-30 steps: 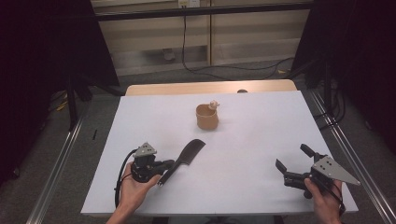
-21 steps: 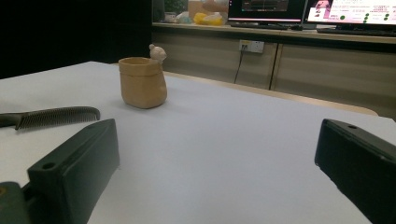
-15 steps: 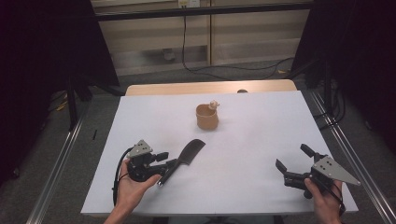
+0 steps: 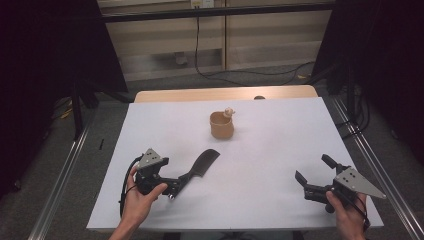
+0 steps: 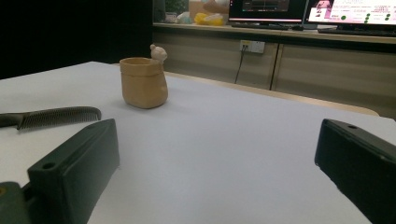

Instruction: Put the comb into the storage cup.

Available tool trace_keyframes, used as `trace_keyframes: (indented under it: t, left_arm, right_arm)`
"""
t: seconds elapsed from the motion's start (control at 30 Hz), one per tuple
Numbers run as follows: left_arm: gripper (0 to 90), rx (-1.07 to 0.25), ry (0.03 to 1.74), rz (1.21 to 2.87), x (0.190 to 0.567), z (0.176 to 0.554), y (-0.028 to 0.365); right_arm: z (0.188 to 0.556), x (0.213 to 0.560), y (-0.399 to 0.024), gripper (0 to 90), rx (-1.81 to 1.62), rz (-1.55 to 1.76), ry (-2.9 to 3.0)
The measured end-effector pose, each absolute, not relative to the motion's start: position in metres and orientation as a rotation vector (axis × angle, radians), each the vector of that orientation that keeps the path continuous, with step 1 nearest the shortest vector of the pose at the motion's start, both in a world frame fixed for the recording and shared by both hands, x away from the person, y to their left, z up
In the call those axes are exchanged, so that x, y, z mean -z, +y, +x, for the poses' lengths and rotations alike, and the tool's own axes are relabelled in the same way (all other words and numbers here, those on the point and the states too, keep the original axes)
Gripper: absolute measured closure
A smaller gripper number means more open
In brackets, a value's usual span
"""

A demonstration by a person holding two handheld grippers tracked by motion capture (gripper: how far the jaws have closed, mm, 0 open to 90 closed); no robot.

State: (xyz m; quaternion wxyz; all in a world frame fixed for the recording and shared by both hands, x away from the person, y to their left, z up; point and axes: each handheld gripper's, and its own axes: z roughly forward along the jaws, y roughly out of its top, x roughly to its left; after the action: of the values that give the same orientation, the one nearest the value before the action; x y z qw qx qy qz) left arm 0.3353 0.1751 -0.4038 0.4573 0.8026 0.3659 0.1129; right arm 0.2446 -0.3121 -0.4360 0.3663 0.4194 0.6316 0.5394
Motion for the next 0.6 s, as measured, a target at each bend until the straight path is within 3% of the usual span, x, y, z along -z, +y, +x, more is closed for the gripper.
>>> trace_keyframes:
  t: [0.2,0.6]
  left_arm:
    - [5.0,-0.139,0.933,2.076,0.400,0.348,0.174]
    - [5.5,-0.173,0.921,2.257,0.409,0.366,0.155]
  right_arm:
    - [0.244,0.436,-0.312,0.0,-1.385,1.074,1.624]
    - [0.245,0.436,-0.311,0.0,-1.385,1.078,1.627]
